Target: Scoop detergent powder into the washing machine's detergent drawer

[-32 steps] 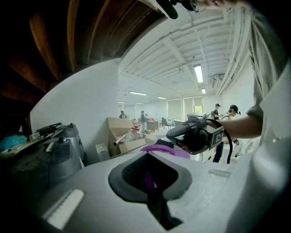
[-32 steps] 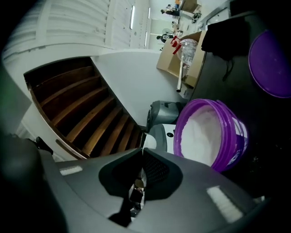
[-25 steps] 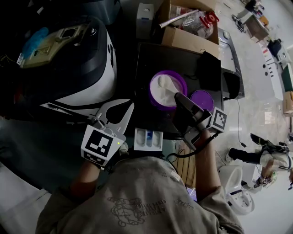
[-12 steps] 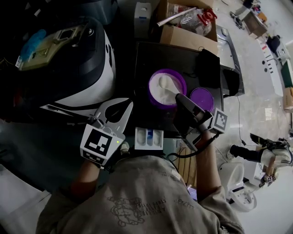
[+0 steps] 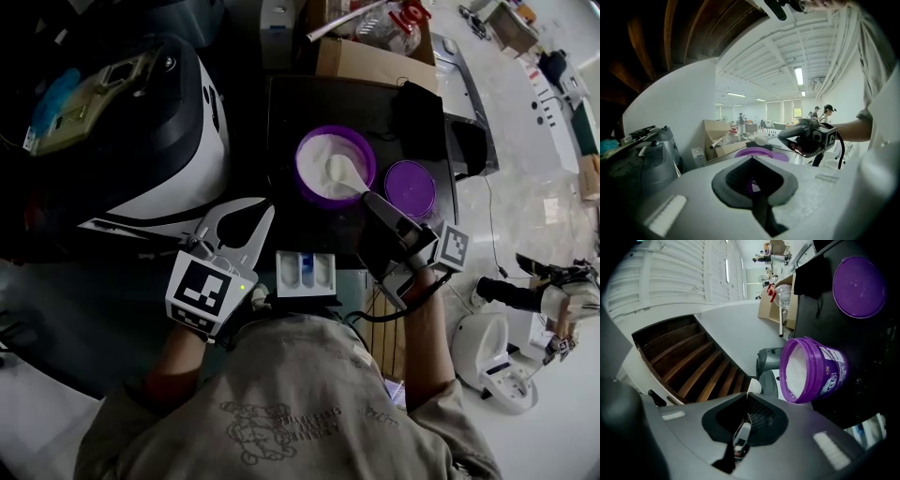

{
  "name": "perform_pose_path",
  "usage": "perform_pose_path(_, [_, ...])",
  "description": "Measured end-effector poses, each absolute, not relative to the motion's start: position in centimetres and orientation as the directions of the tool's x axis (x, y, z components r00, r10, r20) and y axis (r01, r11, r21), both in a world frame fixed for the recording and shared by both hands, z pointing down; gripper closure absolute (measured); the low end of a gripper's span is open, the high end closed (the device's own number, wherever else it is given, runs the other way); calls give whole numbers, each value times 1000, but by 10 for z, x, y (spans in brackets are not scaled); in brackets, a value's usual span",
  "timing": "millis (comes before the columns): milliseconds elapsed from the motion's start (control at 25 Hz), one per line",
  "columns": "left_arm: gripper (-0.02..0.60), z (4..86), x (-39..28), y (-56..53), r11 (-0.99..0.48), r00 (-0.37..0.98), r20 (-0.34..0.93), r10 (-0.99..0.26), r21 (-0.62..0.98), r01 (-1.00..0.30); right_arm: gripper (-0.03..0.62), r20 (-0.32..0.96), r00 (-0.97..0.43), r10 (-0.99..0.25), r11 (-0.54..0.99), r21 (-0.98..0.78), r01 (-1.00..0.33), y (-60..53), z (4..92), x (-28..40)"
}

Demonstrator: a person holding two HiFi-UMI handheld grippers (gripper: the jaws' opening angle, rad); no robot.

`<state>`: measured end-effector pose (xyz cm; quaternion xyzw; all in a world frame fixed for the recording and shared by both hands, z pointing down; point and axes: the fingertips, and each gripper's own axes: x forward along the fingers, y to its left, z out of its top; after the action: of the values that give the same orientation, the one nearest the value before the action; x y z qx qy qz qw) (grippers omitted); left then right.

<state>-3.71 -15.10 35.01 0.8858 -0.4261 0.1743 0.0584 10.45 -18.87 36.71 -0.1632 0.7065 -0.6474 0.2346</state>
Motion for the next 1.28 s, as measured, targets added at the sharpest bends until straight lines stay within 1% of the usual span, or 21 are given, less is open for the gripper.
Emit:
perform_pose_path(800, [581, 363, 30, -118, -790, 721, 382, -578, -40, -612, 563, -83, -740, -667, 101, -995, 21, -109, 386, 167])
perform_pose_path(1280, [581, 374, 46, -109, -816, 737, 406, -540, -36, -577, 562, -61, -769, -637, 80, -997, 13, -80, 409, 168])
